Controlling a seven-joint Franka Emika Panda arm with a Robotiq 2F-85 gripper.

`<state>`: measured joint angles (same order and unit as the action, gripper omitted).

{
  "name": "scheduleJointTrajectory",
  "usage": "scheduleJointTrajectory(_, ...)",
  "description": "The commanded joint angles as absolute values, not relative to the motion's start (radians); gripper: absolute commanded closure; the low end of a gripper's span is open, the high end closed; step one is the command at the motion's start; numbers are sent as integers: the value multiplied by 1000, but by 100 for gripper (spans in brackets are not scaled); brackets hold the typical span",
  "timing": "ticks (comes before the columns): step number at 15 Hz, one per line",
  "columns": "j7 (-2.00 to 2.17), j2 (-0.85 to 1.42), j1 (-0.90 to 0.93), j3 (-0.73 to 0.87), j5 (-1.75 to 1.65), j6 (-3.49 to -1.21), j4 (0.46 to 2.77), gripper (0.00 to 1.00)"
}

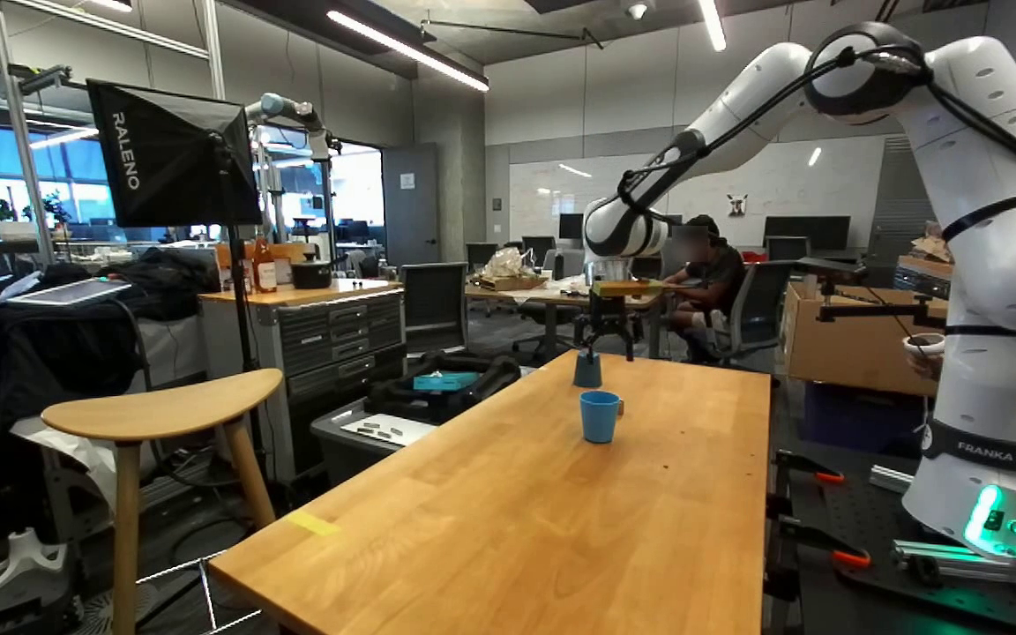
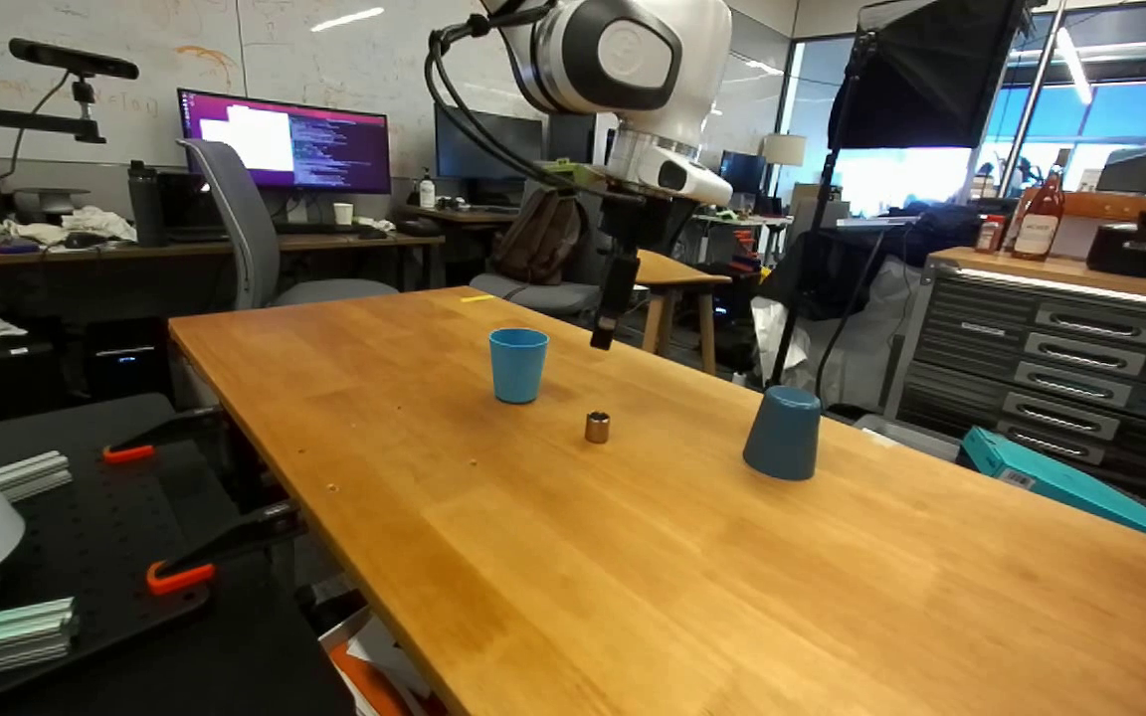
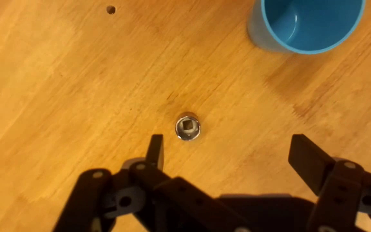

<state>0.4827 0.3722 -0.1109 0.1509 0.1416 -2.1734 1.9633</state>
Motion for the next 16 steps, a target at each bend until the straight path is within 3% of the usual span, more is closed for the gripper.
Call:
scheduleJointTrajectory(1, 559, 447, -96, 179, 134, -2207, 1941, 0)
scheduleJointTrajectory(11, 561, 535, -100, 170, 197, -2351, 1984, 0)
scheduleJointTrajectory(12, 559, 540, -104, 167, 207, -2343, 1980, 25)
scheduleJointTrajectory(13, 558, 541, -107, 166, 216, -2344, 1983, 26)
scheduleJointTrajectory(16, 556, 546, -111, 168, 230, -2348, 1986, 50)
